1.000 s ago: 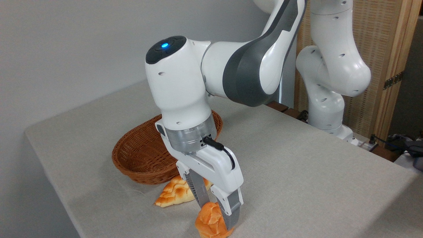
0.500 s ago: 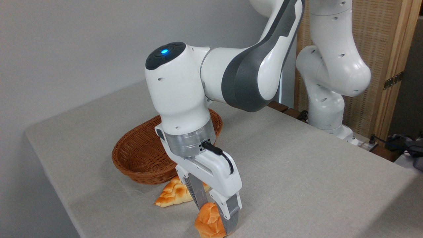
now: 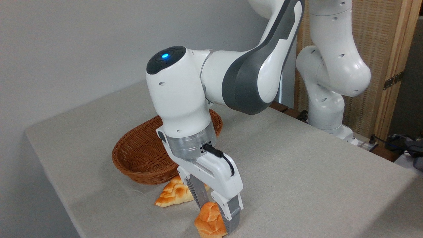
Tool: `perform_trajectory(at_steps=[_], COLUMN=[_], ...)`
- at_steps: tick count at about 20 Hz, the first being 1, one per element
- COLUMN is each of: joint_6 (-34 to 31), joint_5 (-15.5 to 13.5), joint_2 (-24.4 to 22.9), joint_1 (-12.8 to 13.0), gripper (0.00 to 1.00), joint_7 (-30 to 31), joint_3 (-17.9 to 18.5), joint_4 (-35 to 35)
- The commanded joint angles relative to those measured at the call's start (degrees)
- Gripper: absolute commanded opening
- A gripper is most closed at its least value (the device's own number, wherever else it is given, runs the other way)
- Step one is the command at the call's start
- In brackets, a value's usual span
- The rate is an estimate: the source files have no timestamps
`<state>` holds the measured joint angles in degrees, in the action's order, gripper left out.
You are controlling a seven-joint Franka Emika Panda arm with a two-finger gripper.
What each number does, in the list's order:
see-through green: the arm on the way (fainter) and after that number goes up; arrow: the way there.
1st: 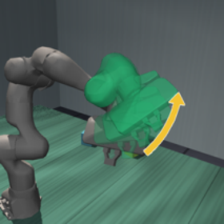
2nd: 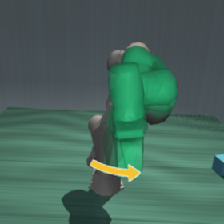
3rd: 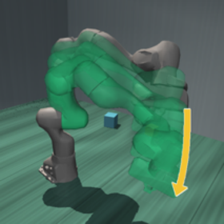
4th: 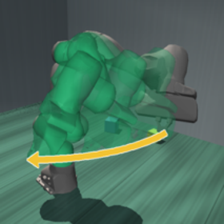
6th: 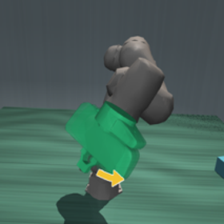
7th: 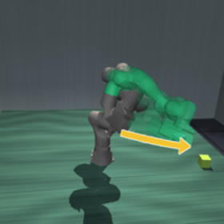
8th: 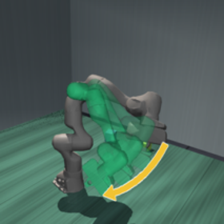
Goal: Put bread into the basket
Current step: 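Lower the gripper around the orange bun and close on it, then lift the orange bun and carry it over the wicker basket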
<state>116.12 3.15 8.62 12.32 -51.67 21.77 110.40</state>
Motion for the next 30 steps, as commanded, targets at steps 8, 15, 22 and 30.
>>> perform_trajectory(at_steps=[8,15,22,30], joint_6=[1.47,1.21,0.68,0.68], joint_5=[0.80,0.71,-0.16,-7.10], joint_2=[-0.19,-0.62,-2.73,-5.37], joint_1=[0.33,0.33,0.33,0.69], gripper=[0.50,0.50,0.51,0.56], joint_7=[-0.97,-0.88,-0.45,1.31], joint_3=[0.47,0.47,0.56,-0.23], joint_4=[1.14,0.87,-1.06,-1.24])
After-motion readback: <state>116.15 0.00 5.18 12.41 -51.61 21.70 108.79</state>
